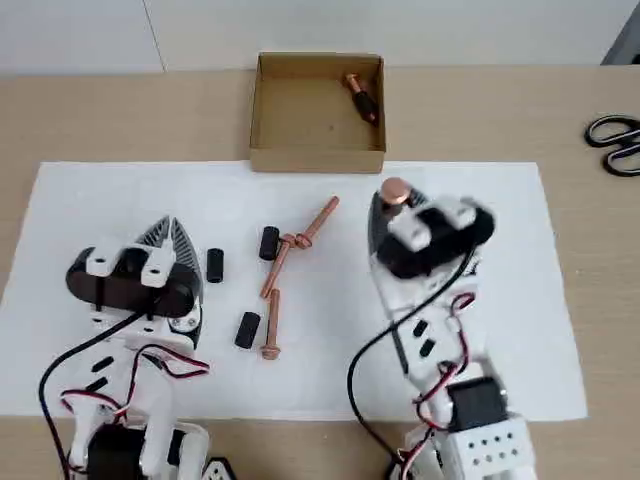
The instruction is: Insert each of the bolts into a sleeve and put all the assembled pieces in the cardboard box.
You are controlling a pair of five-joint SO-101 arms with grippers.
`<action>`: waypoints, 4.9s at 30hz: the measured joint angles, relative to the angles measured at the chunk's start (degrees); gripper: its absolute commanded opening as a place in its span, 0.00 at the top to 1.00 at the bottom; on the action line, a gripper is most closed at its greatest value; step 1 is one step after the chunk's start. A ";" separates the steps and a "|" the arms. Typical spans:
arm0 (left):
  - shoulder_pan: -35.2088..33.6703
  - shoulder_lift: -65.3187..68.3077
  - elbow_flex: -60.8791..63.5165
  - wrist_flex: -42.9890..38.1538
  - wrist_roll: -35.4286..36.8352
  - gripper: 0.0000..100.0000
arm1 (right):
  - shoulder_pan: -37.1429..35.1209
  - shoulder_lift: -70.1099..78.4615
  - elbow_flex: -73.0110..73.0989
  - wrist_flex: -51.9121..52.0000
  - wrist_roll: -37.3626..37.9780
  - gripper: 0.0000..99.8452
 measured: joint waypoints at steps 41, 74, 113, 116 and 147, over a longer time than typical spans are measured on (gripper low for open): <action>0.00 -1.93 2.46 -1.67 0.00 0.99 | 0.09 134.59 -108.75 -12.84 26.20 1.00; 0.00 -2.02 2.46 -1.67 0.00 0.99 | 0.09 142.59 -127.65 1.41 26.20 0.87; 0.00 -2.02 2.46 -1.67 0.00 0.99 | -2.99 115.08 -157.89 75.96 20.84 0.88; 0.00 -2.02 2.46 -1.67 0.00 0.99 | -2.99 109.54 -155.60 75.96 20.84 0.88; 0.00 -2.02 2.46 -1.67 0.00 0.99 | -10.20 73.67 -127.91 75.60 20.66 0.88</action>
